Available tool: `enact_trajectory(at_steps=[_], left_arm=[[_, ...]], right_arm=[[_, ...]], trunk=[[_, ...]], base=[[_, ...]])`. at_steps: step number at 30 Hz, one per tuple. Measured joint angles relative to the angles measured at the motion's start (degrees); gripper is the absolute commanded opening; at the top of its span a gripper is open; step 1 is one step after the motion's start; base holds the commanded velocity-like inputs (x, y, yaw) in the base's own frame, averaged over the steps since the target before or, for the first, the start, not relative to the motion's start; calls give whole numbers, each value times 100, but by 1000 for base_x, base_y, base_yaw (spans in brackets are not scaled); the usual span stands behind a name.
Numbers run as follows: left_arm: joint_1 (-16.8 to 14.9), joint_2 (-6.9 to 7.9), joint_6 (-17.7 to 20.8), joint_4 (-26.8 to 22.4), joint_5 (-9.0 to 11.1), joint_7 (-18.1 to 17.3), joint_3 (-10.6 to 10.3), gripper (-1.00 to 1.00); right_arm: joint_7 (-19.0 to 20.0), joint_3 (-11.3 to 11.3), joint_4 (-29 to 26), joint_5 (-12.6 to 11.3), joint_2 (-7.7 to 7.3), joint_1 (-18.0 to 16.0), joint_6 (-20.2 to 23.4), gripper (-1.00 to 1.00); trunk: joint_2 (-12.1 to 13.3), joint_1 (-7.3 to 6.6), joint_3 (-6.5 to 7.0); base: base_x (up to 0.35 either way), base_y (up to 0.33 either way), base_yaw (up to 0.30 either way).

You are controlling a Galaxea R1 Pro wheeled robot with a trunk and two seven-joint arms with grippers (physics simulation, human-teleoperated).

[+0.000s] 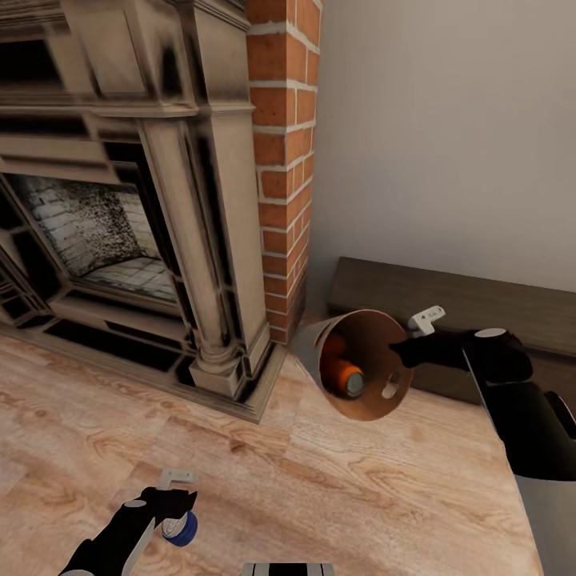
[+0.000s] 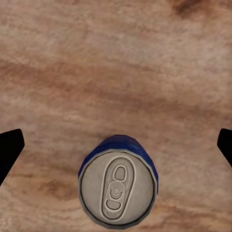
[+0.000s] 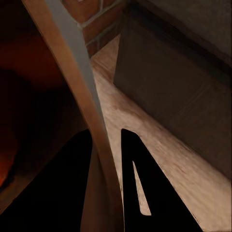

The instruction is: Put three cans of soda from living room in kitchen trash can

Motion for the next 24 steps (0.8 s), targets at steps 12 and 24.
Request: enact_trajectory(at_steps=[12, 24], left_arm=[[-1, -3, -1, 7, -4, 17, -1, 100], [-1, -3, -30, 0, 4, 37, -24, 100]], right_arm=[[508, -3, 4, -304, -432, 1, 40, -100], [549, 9, 5, -322, -499, 1, 51, -100]], trunk=[[0, 0, 0], [0, 0, 0]], base=[[0, 58, 0], [0, 38, 0]])
